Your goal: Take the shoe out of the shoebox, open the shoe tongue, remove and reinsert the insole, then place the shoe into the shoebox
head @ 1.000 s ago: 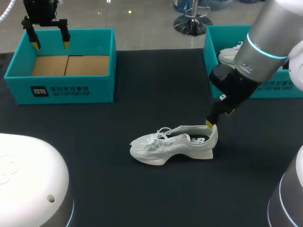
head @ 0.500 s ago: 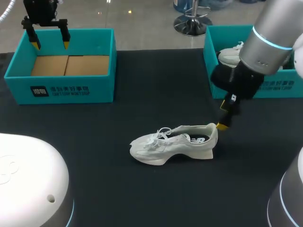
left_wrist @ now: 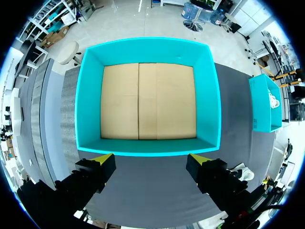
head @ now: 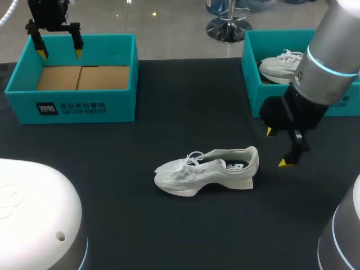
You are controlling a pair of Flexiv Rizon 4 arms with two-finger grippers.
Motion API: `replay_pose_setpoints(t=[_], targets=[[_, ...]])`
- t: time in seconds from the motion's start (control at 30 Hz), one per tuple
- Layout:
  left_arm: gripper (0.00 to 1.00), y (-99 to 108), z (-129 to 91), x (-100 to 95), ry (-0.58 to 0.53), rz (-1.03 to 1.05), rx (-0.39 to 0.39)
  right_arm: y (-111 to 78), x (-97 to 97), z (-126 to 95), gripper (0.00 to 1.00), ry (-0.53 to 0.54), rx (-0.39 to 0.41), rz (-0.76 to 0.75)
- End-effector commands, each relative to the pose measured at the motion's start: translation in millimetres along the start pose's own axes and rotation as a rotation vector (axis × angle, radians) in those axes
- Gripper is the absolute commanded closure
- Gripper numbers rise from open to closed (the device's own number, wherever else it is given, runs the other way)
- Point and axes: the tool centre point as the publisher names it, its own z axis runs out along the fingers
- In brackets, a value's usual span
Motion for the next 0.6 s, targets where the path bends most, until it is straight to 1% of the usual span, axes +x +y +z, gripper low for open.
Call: replay_pose_setpoints(t=[0.03,0.47,0.53,0.6], targets=[[0.00,0.5,-0.2,-0.1,-0.001,0.000,0.000,3.1,2.6,-1.6,0.00,-0.007,0.028,-0.072],[0.00,0.5,-0.2,-0.1,-0.001,0.000,0.000,3.1,2.6,-1.6,0.00,-0.007,0.028,-0.072],[0.00,0.5,-0.2,-0.1,-0.001,0.000,0.000,-7.8,-2.8,0.3,0.00,-0.017,-0.076,-0.061],[0.00,0.5,-0.2,-0.1,-0.001,0.000,0.000,-21.6,-5.6,2.1,0.00,-0.114,-0.194,-0.071]])
